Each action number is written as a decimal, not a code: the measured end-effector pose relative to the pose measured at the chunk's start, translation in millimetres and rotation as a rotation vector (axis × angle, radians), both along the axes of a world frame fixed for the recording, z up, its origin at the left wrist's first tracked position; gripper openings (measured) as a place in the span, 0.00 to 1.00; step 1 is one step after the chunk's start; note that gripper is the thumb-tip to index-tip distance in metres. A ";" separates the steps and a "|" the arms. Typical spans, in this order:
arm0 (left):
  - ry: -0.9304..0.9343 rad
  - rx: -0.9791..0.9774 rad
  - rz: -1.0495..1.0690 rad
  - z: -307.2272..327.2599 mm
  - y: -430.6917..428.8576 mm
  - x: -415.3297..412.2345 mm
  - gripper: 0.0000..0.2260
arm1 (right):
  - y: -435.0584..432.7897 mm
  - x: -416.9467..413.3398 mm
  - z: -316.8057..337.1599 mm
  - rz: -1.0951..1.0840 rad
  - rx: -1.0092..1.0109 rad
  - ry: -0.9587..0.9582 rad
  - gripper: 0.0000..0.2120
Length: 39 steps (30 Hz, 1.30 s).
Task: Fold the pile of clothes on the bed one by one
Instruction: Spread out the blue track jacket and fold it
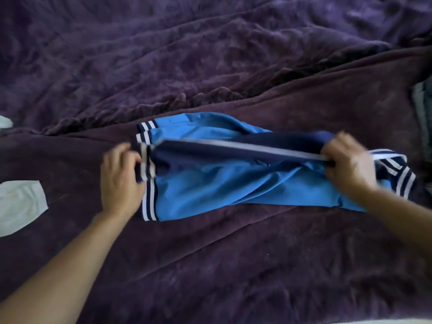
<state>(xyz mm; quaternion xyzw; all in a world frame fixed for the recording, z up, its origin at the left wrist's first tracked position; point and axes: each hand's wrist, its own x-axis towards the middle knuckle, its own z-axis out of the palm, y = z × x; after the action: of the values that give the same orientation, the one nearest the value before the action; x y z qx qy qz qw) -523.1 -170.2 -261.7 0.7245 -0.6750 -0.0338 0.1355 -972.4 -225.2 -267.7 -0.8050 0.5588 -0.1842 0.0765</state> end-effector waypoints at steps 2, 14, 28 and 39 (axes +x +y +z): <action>-0.091 0.226 -0.002 -16.1 30.2 2.7 0.20 | 38.7 -7.0 -22.0 0.124 0.225 0.234 0.05; -0.217 0.244 -0.262 -29.7 -1.7 -31.9 0.16 | 44.5 39.1 -64.2 0.212 0.512 0.475 0.41; -0.500 0.422 -0.347 -51.4 38.5 -66.9 0.25 | 80.2 22.0 -78.6 0.100 0.129 0.318 0.26; -0.230 0.296 -0.476 -35.7 30.6 -111.2 0.08 | 79.1 -49.8 -52.2 -0.709 0.218 -0.018 0.25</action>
<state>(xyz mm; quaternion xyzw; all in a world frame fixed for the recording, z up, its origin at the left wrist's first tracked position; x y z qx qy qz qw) -634.3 -139.6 -297.3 0.5570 -0.8244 -0.0801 -0.0607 -1022.3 -146.2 -319.9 -0.5468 0.8186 -0.1460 0.0980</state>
